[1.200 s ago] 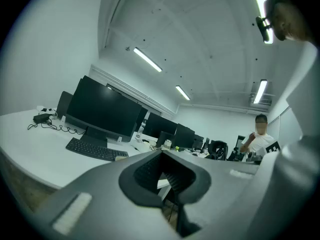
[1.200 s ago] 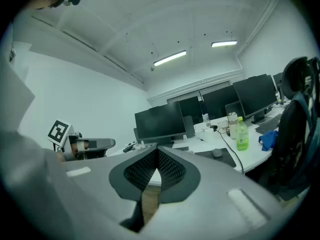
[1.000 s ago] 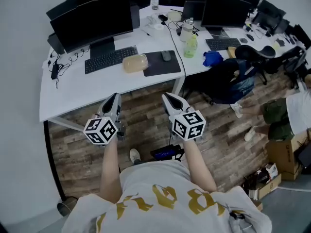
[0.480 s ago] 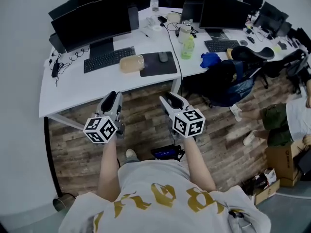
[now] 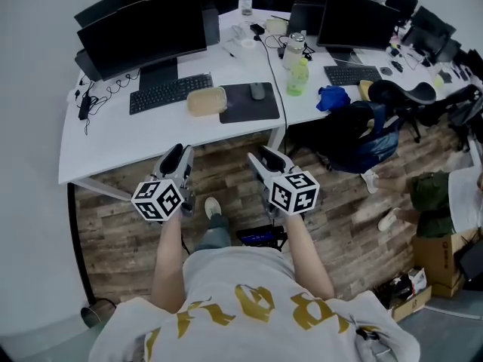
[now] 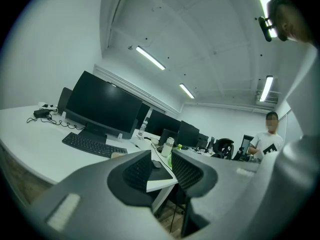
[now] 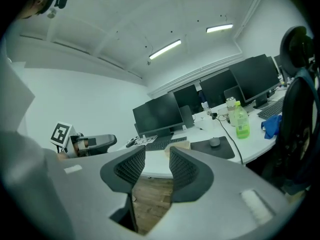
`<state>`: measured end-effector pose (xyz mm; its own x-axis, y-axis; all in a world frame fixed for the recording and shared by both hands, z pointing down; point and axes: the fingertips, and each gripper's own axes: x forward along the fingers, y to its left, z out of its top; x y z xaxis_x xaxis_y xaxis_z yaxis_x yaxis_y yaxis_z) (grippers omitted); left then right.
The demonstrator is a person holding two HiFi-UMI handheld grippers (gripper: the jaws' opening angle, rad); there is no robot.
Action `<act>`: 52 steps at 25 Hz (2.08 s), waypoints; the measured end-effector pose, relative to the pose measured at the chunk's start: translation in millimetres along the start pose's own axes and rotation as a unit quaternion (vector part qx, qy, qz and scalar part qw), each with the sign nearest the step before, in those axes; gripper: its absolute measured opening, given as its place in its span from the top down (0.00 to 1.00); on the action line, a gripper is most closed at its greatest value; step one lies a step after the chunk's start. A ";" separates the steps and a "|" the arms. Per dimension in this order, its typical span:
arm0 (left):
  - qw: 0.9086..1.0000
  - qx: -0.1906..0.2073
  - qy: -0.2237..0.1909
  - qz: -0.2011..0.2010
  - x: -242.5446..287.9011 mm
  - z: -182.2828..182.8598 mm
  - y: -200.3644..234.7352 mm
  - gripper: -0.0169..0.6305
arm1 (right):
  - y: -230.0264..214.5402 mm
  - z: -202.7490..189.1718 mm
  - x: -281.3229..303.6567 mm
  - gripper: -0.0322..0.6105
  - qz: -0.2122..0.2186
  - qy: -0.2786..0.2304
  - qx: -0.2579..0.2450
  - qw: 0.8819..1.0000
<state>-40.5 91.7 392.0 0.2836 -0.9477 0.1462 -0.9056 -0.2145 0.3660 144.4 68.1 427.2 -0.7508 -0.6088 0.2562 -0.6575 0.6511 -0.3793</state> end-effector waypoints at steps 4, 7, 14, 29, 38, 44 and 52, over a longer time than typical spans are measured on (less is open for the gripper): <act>1.000 -0.012 0.007 0.004 36.4 -2.3 31.4 0.79 | -21.5 1.0 32.7 0.67 -0.009 0.011 0.007 1.000; 0.999 -0.026 0.022 0.006 71.1 -8.8 62.1 0.79 | -44.3 -4.6 64.1 0.67 -0.022 0.032 0.019 0.999; 0.996 -0.042 0.077 0.014 152.1 -19.3 158.6 0.79 | -93.7 -14.0 157.9 0.68 -0.053 0.075 0.070 0.993; 0.981 -0.117 0.152 -0.016 266.8 -66.4 258.0 0.76 | -139.6 -57.9 267.3 0.71 -0.077 0.156 0.126 0.977; 0.968 -0.193 0.150 -0.051 294.6 -71.7 273.0 0.75 | -144.1 -73.6 291.2 0.70 -0.043 0.117 0.282 0.951; 0.959 -0.203 0.184 -0.075 299.6 -88.3 266.0 0.75 | -145.8 -70.3 297.4 0.78 -0.024 0.091 0.340 0.936; 0.957 -0.194 0.195 -0.087 299.2 -86.1 264.1 0.81 | -140.8 -63.7 298.2 0.83 -0.016 0.086 0.352 0.932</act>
<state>-167.6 -228.2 611.5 0.5846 -0.7294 0.3554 -0.6694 -0.1860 0.7193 9.0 -176.3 613.6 -0.7703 -0.5019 0.3935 -0.5207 0.1387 -0.8424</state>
